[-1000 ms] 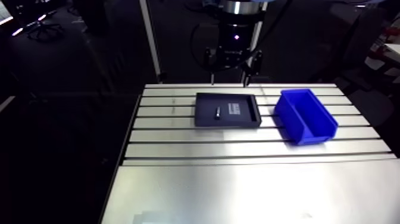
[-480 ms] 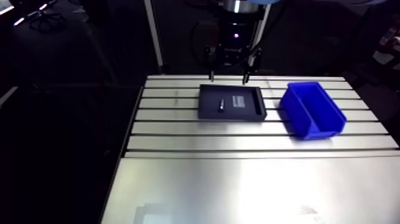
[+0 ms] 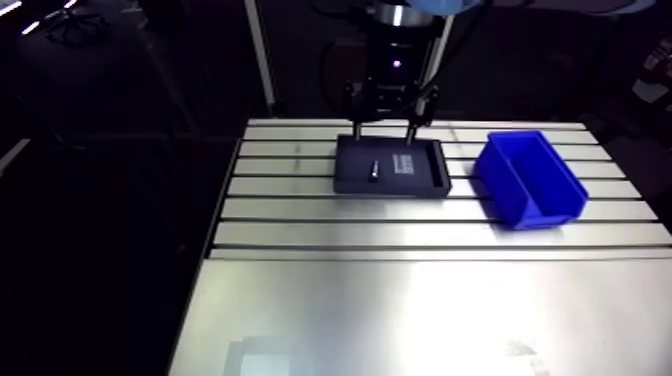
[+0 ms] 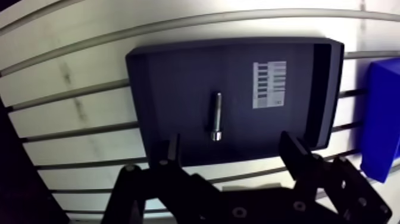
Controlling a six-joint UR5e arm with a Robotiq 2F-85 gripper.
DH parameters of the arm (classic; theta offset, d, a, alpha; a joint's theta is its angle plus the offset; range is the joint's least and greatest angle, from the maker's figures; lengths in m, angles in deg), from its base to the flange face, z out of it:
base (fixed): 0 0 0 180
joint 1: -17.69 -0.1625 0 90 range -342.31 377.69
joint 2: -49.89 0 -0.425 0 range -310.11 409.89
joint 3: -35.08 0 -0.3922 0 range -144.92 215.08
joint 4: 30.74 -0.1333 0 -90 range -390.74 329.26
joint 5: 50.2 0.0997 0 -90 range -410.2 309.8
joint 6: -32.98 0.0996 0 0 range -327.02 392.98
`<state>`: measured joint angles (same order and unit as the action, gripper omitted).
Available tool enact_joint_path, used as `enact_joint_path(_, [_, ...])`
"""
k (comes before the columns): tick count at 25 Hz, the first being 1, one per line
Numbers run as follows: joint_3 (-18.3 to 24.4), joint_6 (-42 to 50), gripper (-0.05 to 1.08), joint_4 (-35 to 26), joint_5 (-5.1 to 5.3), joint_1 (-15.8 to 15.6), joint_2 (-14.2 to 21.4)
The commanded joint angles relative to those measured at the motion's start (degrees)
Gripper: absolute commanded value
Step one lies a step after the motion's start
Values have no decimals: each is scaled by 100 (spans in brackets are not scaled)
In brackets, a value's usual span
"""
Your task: Pick up the M10 bolt from the tray and put it into the blue bin.
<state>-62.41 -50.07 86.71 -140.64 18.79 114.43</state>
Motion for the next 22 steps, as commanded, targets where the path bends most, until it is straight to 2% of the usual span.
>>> enact_joint_path(1, [-126, -5, 17, 152, 4, -12, -78])
enact_joint_path(6, [-178, 4, 28, 160, -4, -21, -131])
enact_joint_path(22, [-213, -5, 44, 354, -4, -21, -306])
